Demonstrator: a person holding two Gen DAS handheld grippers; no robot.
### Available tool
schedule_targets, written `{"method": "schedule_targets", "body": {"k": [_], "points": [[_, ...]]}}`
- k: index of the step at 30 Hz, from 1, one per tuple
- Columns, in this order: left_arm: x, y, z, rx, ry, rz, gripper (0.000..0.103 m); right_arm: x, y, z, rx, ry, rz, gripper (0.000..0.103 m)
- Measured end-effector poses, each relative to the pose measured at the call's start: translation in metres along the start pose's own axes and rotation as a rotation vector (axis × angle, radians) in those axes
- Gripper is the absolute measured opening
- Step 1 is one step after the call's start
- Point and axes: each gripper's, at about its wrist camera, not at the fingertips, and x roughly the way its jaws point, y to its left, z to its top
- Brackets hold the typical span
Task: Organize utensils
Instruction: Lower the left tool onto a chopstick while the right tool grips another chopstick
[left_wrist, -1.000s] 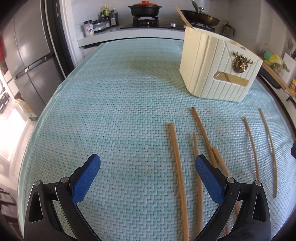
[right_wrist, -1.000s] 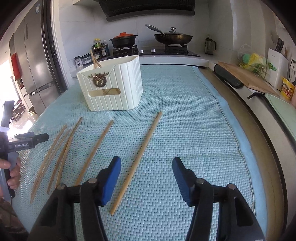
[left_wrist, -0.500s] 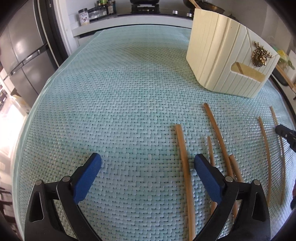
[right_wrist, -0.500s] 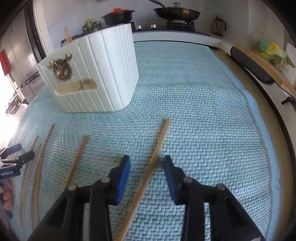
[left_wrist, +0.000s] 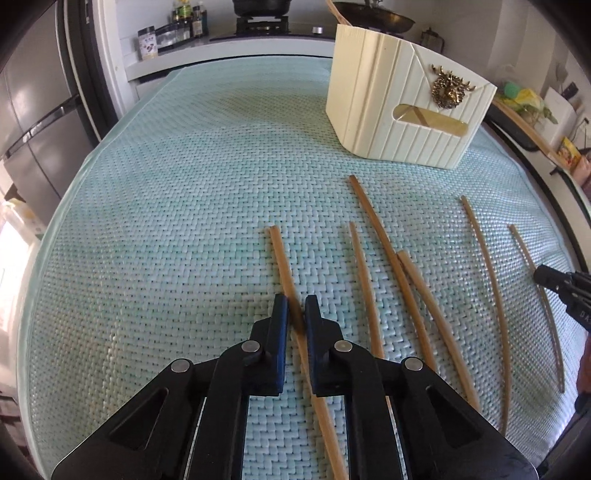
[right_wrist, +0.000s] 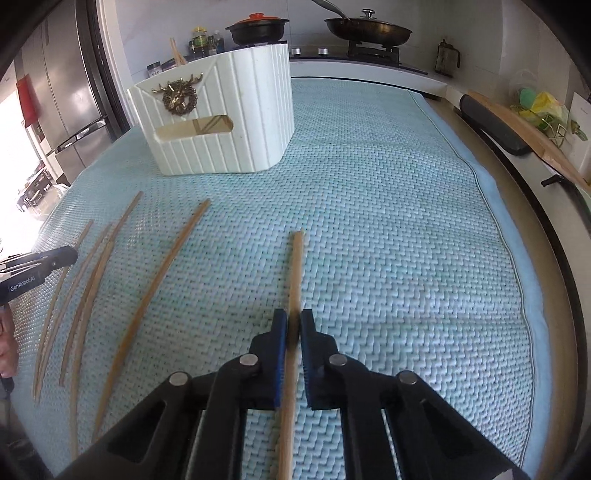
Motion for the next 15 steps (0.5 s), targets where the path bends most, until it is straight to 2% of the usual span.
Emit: {"method": "schedule_targets", "body": {"k": [1, 2, 5, 6, 8, 9, 13, 15], "points": [[0.001, 0.003, 0.002, -0.003, 0.004, -0.009, 0.01, -0.001, -0.001, 0.0, -0.008, 0.008, -0.004, 0.008], [0.0, 0.003, 0.001, -0.011, 0.007, -0.016, 0.016, -0.001, 0.0, 0.0, -0.014, 0.014, -0.011, 0.008], [0.002, 0.014, 0.011, -0.041, 0.007, -0.026, 0.047, 0.006, -0.009, 0.011, -0.028, 0.033, -0.019, 0.01], [0.002, 0.018, 0.014, -0.05, 0.01, -0.034, 0.05, 0.008, -0.01, 0.015, -0.035, 0.04, -0.022, 0.013], [0.005, 0.023, 0.018, -0.061, 0.026, -0.053, 0.05, 0.01, -0.01, 0.021, -0.048, 0.051, -0.014, 0.037], [0.007, 0.025, 0.021, -0.064, 0.033, -0.058, 0.05, 0.011, -0.008, 0.023, -0.057, 0.053, -0.01, 0.04], [0.016, 0.02, 0.031, -0.019, 0.063, -0.046, 0.05, 0.022, -0.007, 0.033, -0.086, 0.07, -0.004, 0.04], [0.02, 0.011, 0.034, 0.027, 0.08, -0.009, 0.05, 0.027, -0.006, 0.04, -0.099, 0.078, -0.001, 0.04]]}}
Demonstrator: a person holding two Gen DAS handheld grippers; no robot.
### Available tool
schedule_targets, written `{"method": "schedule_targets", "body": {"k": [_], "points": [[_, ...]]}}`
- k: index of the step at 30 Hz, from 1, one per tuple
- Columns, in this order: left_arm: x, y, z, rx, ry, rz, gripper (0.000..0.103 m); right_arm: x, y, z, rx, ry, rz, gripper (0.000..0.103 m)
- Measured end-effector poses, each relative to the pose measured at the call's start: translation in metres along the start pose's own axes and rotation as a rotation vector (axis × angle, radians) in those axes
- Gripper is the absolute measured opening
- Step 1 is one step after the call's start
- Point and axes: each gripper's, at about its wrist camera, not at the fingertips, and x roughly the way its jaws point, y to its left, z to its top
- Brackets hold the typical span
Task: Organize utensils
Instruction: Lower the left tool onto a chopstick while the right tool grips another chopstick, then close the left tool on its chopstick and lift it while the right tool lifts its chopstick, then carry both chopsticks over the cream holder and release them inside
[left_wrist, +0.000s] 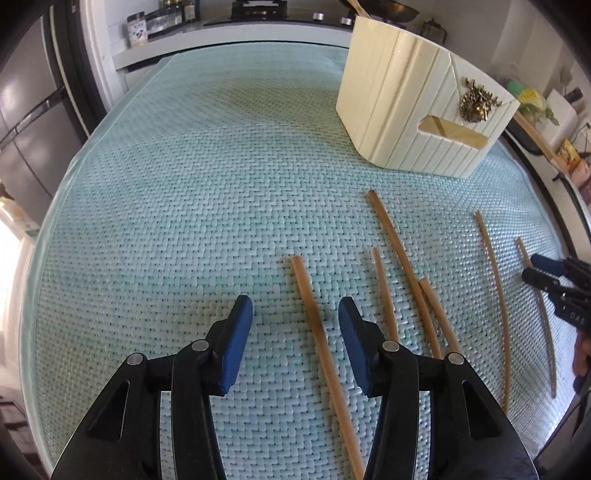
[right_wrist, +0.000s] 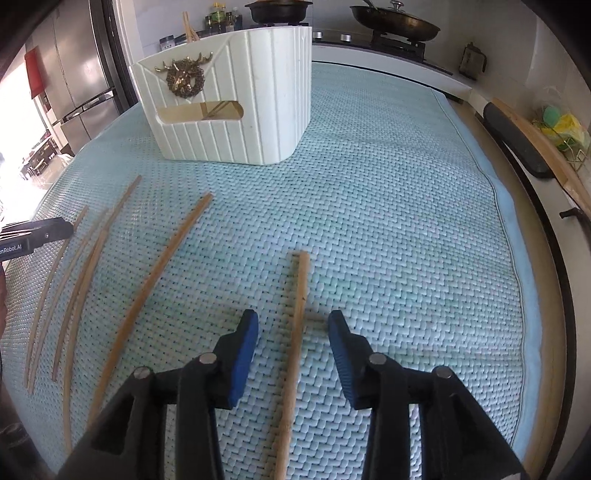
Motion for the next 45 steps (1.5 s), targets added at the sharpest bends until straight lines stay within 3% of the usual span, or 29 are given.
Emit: {"method": "schedule_targets", "body": {"k": [2, 3, 4, 5, 11, 18, 26, 35, 45], "points": [[0.002, -0.01, 0.001, 0.047, 0.015, 0.042, 0.046, 0.004, 0.001, 0.006, -0.013, 0.013, 0.002, 0.039], [0.001, -0.013, 0.001, 0.053, 0.016, 0.035, 0.033, 0.005, 0.002, 0.009, -0.024, 0.015, 0.004, 0.037], [0.0, -0.015, 0.0, 0.056, 0.019, 0.025, 0.025, 0.006, 0.003, 0.012, -0.031, 0.014, 0.004, 0.026], [0.0, -0.017, -0.001, 0.061, 0.021, 0.021, 0.008, 0.007, 0.003, 0.014, -0.028, 0.016, 0.014, 0.01], [-0.016, -0.015, -0.007, 0.009, -0.039, -0.01, 0.005, 0.001, -0.01, 0.018, 0.053, -0.023, 0.053, 0.007], [-0.09, -0.007, 0.001, -0.052, -0.245, -0.094, 0.005, -0.078, -0.014, 0.013, 0.121, -0.246, 0.132, 0.007], [-0.172, -0.01, 0.003, -0.04, -0.44, -0.18, 0.005, -0.179, 0.008, 0.002, 0.048, -0.513, 0.145, 0.007], [-0.201, -0.016, -0.001, -0.066, -0.522, -0.23, 0.004, -0.213, 0.021, -0.006, 0.036, -0.652, 0.117, 0.007], [-0.216, -0.017, 0.009, -0.071, -0.566, -0.268, 0.004, -0.22, 0.03, 0.002, 0.029, -0.688, 0.128, 0.007]]}}
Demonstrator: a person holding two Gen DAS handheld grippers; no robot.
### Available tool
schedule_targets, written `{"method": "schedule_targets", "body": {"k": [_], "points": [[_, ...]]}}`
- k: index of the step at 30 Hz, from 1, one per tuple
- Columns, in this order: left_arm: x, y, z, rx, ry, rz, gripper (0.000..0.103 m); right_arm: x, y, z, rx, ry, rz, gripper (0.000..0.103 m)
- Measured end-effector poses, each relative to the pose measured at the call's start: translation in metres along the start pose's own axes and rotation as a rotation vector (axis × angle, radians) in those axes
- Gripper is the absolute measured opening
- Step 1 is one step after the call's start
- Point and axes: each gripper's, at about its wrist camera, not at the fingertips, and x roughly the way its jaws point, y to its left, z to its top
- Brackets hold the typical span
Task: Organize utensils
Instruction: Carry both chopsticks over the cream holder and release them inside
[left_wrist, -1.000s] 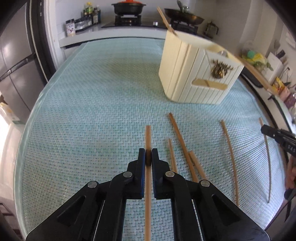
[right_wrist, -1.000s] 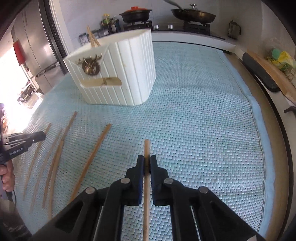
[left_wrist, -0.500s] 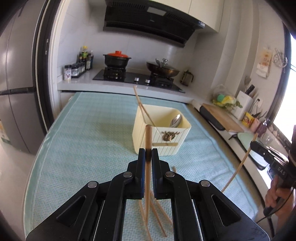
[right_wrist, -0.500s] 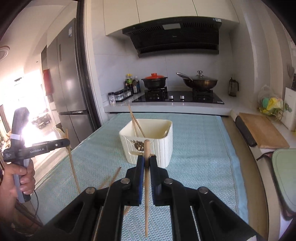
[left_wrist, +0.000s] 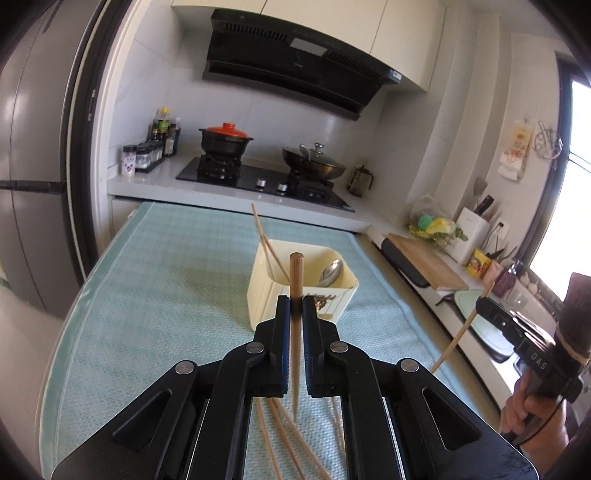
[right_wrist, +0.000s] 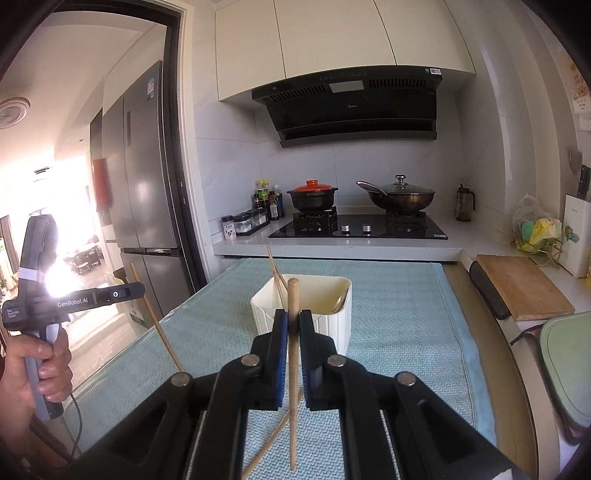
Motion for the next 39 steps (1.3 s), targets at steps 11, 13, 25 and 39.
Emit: {"method": "schedule_targets", "body": {"k": [11, 13, 25, 39], "points": [[-0.002, -0.003, 0.037, 0.007, -0.051, -0.029, 0.004, 0.012, 0.002, 0.017, -0.014, -0.024, -0.007, 0.007], [0.001, -0.002, 0.046, 0.004, -0.06, -0.029, 0.004, 0.016, 0.002, 0.023, -0.018, -0.03, -0.009, 0.007], [0.037, -0.014, 0.128, 0.004, -0.154, -0.007, 0.004, 0.062, -0.001, 0.112, -0.04, -0.142, -0.018, 0.007], [0.149, 0.007, 0.116, -0.059, -0.048, 0.082, 0.004, 0.183, -0.033, 0.107, 0.013, -0.082, -0.055, 0.006]]}}
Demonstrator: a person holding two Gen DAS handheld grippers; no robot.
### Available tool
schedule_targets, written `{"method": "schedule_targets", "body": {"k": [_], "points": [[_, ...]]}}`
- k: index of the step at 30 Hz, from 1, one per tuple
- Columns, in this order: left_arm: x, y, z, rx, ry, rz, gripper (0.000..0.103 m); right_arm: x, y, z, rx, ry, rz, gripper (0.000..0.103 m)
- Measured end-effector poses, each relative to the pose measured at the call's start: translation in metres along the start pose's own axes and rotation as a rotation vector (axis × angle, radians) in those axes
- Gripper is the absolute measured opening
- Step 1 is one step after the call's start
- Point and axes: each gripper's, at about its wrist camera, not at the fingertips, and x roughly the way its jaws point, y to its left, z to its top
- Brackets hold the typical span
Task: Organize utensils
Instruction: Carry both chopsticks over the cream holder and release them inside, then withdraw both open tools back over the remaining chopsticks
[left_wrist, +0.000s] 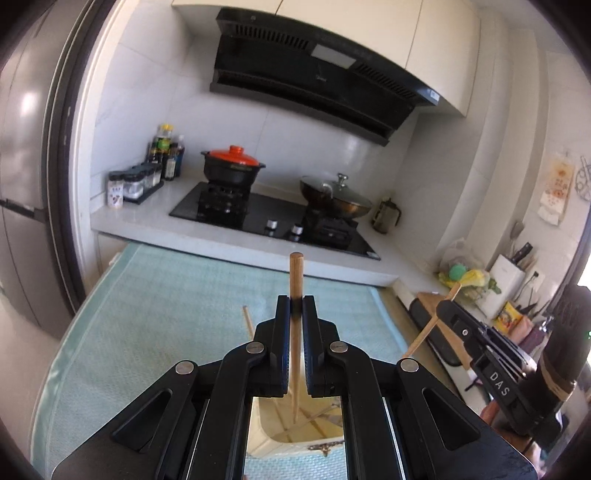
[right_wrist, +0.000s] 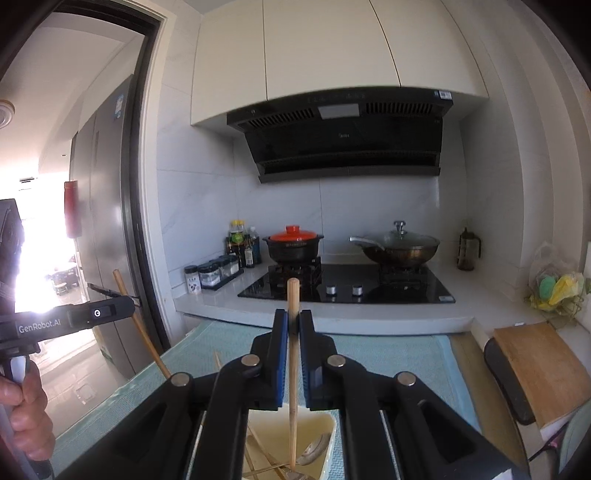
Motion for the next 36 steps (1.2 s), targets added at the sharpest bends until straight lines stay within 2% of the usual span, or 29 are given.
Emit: {"method": "schedule_targets", "body": {"k": [4, 10, 11, 12, 13, 14, 15, 17, 19, 21, 24, 27, 30, 33, 36], "points": [[0.032, 0.006, -0.013, -0.004, 0.075, 0.033, 0.004, 0.035, -0.008, -0.02, 0.044, 0.132, 0.032, 0.007], [0.059, 0.001, -0.028, 0.016, 0.193, 0.038, 0.006, 0.071, -0.01, -0.045, 0.051, 0.307, 0.034, 0.008], [0.059, -0.001, -0.029, 0.019, 0.202, 0.044, 0.015, 0.073, -0.01, -0.047, 0.05, 0.326, 0.024, 0.013], [0.055, -0.002, -0.028, 0.022, 0.202, 0.043, 0.033, 0.075, -0.009, -0.048, 0.052, 0.338, 0.012, 0.021], [0.048, -0.002, -0.027, 0.023, 0.192, 0.05, 0.045, 0.075, -0.009, -0.047, 0.059, 0.34, 0.0, 0.053], [0.04, -0.002, -0.023, 0.022, 0.169, 0.059, 0.066, 0.071, -0.008, -0.045, 0.067, 0.324, -0.007, 0.073], [0.028, 0.0, -0.02, 0.019, 0.14, 0.065, 0.075, 0.064, -0.008, -0.041, 0.067, 0.302, -0.016, 0.074], [0.003, 0.003, -0.01, 0.011, 0.108, 0.057, 0.079, 0.051, -0.006, -0.031, 0.061, 0.286, -0.014, 0.074], [-0.026, 0.003, -0.003, 0.024, 0.076, 0.052, 0.087, 0.029, -0.004, -0.017, 0.051, 0.25, -0.015, 0.074], [-0.064, 0.001, -0.003, 0.073, 0.014, 0.076, 0.099, -0.002, 0.004, -0.002, 0.0, 0.199, -0.04, 0.074], [-0.117, -0.002, -0.017, 0.162, -0.056, 0.103, 0.102, -0.059, 0.019, 0.013, -0.095, 0.116, -0.06, 0.075], [-0.152, -0.002, -0.046, 0.23, -0.036, 0.106, 0.102, -0.115, 0.032, 0.013, -0.172, 0.055, -0.075, 0.079], [-0.174, 0.005, -0.083, 0.233, 0.005, 0.092, 0.102, -0.16, 0.038, -0.001, -0.212, 0.028, -0.102, 0.079], [-0.187, 0.014, -0.122, 0.191, 0.038, 0.095, 0.102, -0.194, 0.038, -0.025, -0.201, 0.023, -0.125, 0.079], [-0.191, 0.027, -0.158, 0.073, 0.075, 0.085, 0.102, -0.223, 0.036, -0.058, -0.17, 0.016, -0.203, 0.079]]}}
